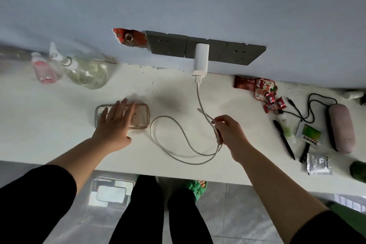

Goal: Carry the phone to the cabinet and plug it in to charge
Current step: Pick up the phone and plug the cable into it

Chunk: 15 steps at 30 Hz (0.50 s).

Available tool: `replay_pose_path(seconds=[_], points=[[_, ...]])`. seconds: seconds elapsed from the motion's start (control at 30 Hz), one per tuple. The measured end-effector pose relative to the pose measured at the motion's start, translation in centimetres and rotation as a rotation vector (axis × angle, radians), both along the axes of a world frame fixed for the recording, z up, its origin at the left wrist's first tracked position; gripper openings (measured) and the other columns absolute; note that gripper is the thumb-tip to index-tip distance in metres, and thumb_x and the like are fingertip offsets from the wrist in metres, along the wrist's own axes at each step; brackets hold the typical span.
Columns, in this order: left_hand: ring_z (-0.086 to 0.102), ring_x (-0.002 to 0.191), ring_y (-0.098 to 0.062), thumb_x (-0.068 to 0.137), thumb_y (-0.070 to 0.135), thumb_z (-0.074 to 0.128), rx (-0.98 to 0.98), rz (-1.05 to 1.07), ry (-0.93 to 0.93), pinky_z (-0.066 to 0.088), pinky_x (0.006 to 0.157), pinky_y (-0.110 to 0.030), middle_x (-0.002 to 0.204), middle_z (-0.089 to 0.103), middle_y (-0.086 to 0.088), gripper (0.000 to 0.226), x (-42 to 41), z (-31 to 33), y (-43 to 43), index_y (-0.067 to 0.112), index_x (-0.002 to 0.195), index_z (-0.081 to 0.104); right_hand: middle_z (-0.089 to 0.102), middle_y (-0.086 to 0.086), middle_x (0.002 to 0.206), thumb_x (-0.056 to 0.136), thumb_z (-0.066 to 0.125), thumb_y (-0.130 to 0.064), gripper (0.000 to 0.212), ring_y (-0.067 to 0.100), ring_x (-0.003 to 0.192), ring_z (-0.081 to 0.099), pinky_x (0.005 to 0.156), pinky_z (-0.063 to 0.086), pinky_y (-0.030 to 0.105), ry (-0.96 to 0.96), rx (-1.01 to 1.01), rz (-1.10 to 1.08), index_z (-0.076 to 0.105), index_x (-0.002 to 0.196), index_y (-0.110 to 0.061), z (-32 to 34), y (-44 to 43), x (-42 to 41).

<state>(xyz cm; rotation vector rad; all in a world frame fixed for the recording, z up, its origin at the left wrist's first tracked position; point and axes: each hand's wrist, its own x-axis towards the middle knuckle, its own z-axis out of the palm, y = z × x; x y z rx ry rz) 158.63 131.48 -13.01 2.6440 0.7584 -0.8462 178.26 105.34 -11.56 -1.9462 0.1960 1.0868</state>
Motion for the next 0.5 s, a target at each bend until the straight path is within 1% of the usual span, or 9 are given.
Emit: replay_pose_path(seconds=[0.03, 0.07, 0.1, 0.17, 0.23, 0.33, 0.43, 0.5], points=[[-0.01, 0.148, -0.023, 0.076, 0.036, 0.064, 0.0, -0.033, 0.023, 0.001, 0.118, -0.047, 0.161, -0.017, -0.004, 0.108, -0.5, -0.5, 0.6, 0.022, 0.149, -0.015, 0.049, -0.003, 0.047, 0.087, 0.048, -0.009, 0.019, 0.016, 0.044, 0.038, 0.046, 0.031, 0.026, 0.036, 0.012, -0.025, 0.064, 0.08, -0.015, -0.1, 0.0, -0.2], [-0.011, 0.148, -0.021, 0.077, 0.045, 0.062, 0.004, -0.056, 0.006, 0.0, 0.119, -0.046, 0.161, -0.017, -0.004, 0.109, -0.7, -0.8, 1.0, 0.02, 0.149, -0.016, 0.048, -0.001, 0.05, 0.089, 0.049, -0.013, 0.018, 0.016, 0.046, 0.037, 0.048, 0.029, 0.027, 0.062, 0.014, -0.035, 0.066, 0.082, -0.014, -0.1, -0.1, -0.4], [-0.008, 0.148, -0.021, 0.077, 0.053, 0.06, 0.012, -0.073, -0.04, 0.001, 0.119, -0.046, 0.161, -0.013, -0.004, 0.109, -0.9, -1.0, 1.3, 0.017, 0.15, -0.013, 0.047, 0.0, 0.052, 0.091, 0.051, -0.019, 0.018, 0.015, 0.047, 0.035, 0.049, 0.028, 0.027, 0.076, 0.011, -0.033, 0.067, 0.085, -0.014, -0.1, -0.1, -0.6], [0.004, 0.149, -0.023, 0.076, 0.063, 0.059, 0.043, -0.104, -0.127, 0.007, 0.118, -0.046, 0.162, 0.001, -0.007, 0.109, -1.1, -1.3, 1.6, 0.011, 0.151, -0.002, 0.046, -0.002, 0.051, 0.094, 0.053, -0.032, 0.026, 0.013, 0.046, 0.033, 0.048, 0.027, 0.024, 0.081, 0.006, -0.012, 0.069, 0.09, -0.012, -0.2, -0.2, -1.0], [0.015, 0.147, -0.027, 0.074, 0.064, 0.062, 0.084, -0.139, -0.173, 0.013, 0.117, -0.046, 0.16, 0.014, -0.012, 0.109, -1.3, -1.8, 1.9, 0.007, 0.151, 0.008, 0.044, -0.004, 0.05, 0.094, 0.054, -0.035, 0.031, 0.012, 0.046, 0.031, 0.047, 0.026, 0.023, 0.068, 0.015, 0.004, 0.07, 0.092, -0.009, -0.2, -0.3, -1.3], [0.035, 0.137, -0.036, 0.069, 0.058, 0.072, 0.102, -0.14, -0.246, 0.025, 0.111, -0.051, 0.152, 0.035, -0.017, 0.102, -1.4, -2.4, 2.4, 0.006, 0.146, 0.029, 0.043, 0.001, 0.058, 0.093, 0.058, -0.034, 0.026, 0.014, 0.05, 0.032, 0.051, 0.026, 0.025, 0.054, 0.031, -0.002, 0.073, 0.088, -0.014, -0.1, -0.5, -1.7], [0.047, 0.123, -0.043, 0.063, 0.056, 0.077, 0.102, -0.153, -0.241, 0.028, 0.107, -0.058, 0.137, 0.049, -0.02, 0.096, -1.1, -2.7, 2.8, 0.005, 0.137, 0.044, 0.04, 0.004, 0.063, 0.094, 0.057, -0.027, 0.022, 0.015, 0.054, 0.031, 0.055, 0.024, 0.029, 0.07, 0.051, -0.04, 0.074, 0.083, -0.017, 0.0, -0.5, -2.2], [0.054, 0.111, -0.045, 0.059, 0.054, 0.082, 0.096, -0.168, -0.246, 0.038, 0.1, -0.06, 0.121, 0.057, -0.023, 0.093, -0.7, -2.4, 3.1, 0.0, 0.128, 0.052, 0.041, 0.003, 0.062, 0.093, 0.057, -0.021, 0.022, 0.015, 0.053, 0.032, 0.055, 0.025, 0.028, 0.057, 0.045, -0.05, 0.074, 0.081, -0.017, 0.2, -0.3, -2.4]])
